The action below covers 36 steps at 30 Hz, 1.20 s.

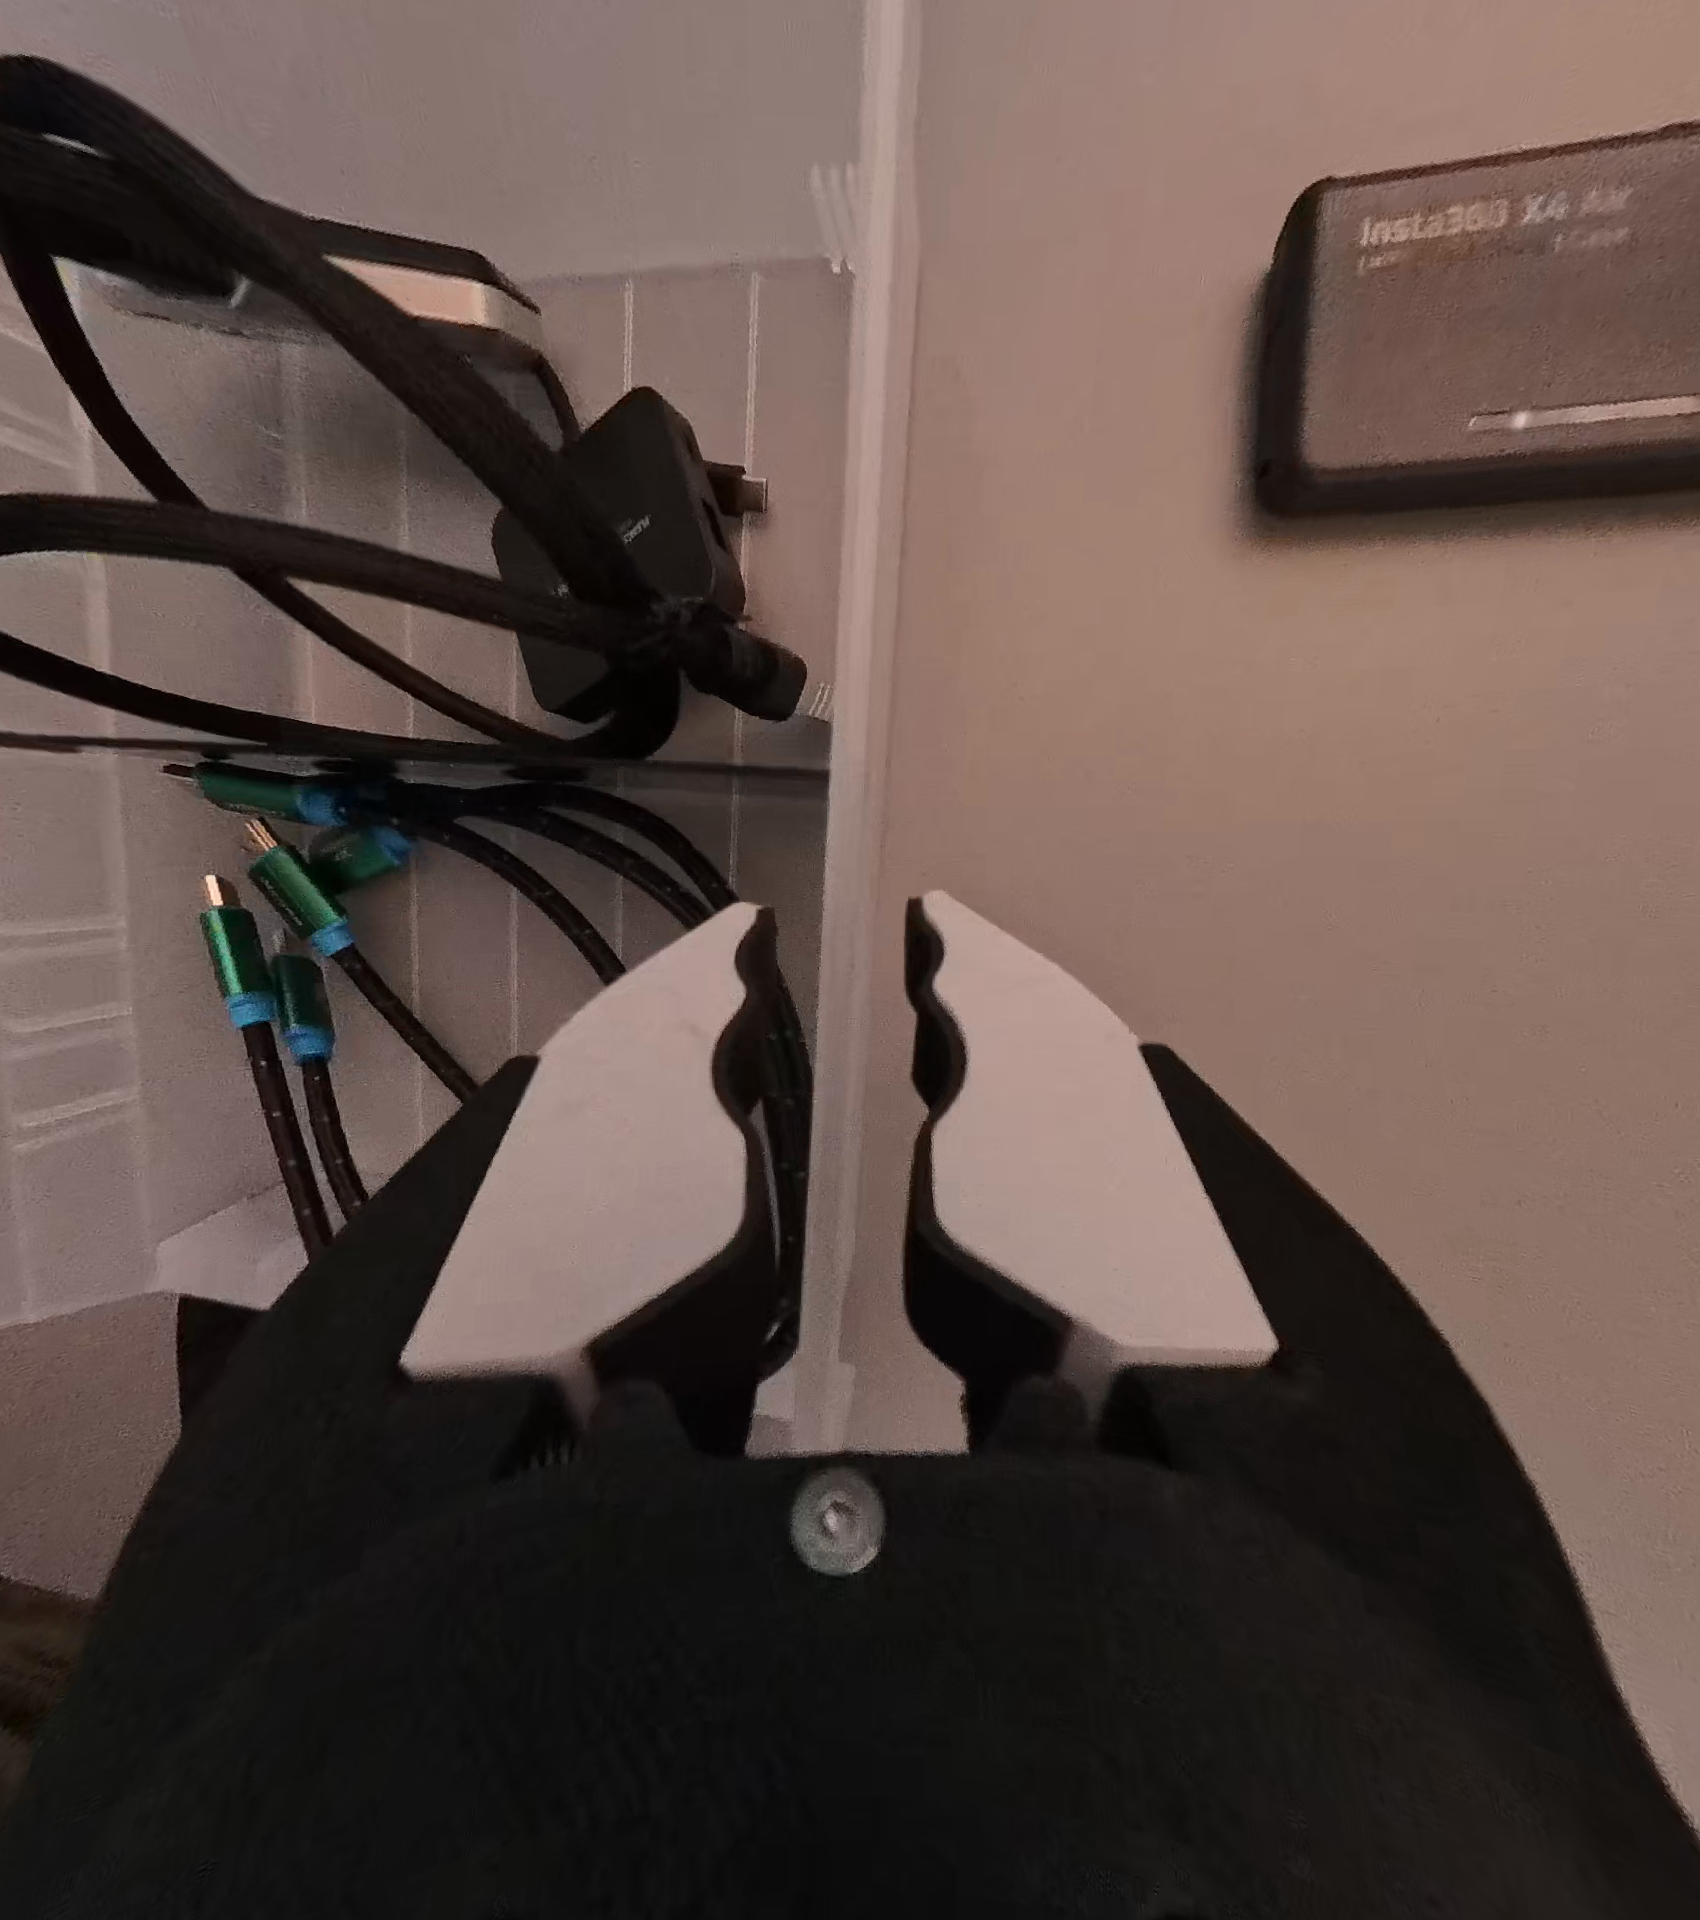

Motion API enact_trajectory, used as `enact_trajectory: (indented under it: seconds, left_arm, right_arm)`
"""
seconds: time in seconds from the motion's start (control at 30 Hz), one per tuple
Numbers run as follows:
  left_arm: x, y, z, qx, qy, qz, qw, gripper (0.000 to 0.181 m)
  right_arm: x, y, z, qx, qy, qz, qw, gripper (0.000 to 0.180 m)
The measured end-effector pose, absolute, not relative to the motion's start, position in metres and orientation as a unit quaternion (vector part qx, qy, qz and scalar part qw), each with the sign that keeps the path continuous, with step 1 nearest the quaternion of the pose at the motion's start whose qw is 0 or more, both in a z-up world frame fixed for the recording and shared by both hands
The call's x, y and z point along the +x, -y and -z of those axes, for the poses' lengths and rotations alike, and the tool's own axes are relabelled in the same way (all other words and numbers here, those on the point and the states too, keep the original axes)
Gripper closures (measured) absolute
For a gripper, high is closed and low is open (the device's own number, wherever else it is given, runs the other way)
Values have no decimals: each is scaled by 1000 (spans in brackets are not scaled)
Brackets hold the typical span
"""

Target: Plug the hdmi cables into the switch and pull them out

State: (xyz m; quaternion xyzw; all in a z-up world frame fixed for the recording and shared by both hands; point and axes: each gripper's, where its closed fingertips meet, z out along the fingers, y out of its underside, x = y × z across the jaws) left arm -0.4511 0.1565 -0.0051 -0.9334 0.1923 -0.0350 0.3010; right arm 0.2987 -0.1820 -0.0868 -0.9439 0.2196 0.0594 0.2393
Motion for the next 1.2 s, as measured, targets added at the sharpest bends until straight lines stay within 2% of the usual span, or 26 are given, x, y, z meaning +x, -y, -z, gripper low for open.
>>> enact_trajectory:
  seconds: [0.03,0.2,0.3,0.4,0.53,0.6,0.67,1.2]
  left_arm:
    - [-460,-157,14,-941,-181,35,284,100]
    - [-477,-159,56,-961,-171,62,209,90]
    - [-474,-163,82,-966,-179,88,166,94]
    - [-471,-160,109,-970,-194,100,107,114]
    - [-459,-147,134,-967,-216,133,25,156]
    - [-456,-145,135,-963,-235,126,24,160]
    - [-460,-144,137,-957,-282,67,20,172]
    - [-364,-102,138,-919,-387,23,-77,169]
  right_arm:
    - [296,183,92,-948,-222,-61,219,156]
    - [284,190,126,-962,-236,-64,120,166]
    - [283,193,131,-968,-230,-47,90,173]
    - [267,191,131,-974,-205,-58,71,172]
    - [241,182,128,-984,-161,-63,47,170]
    - [229,169,131,-985,-153,-72,34,170]
    - [214,158,131,-987,-142,-71,22,171]
    - [119,77,131,-997,-56,-59,11,167]
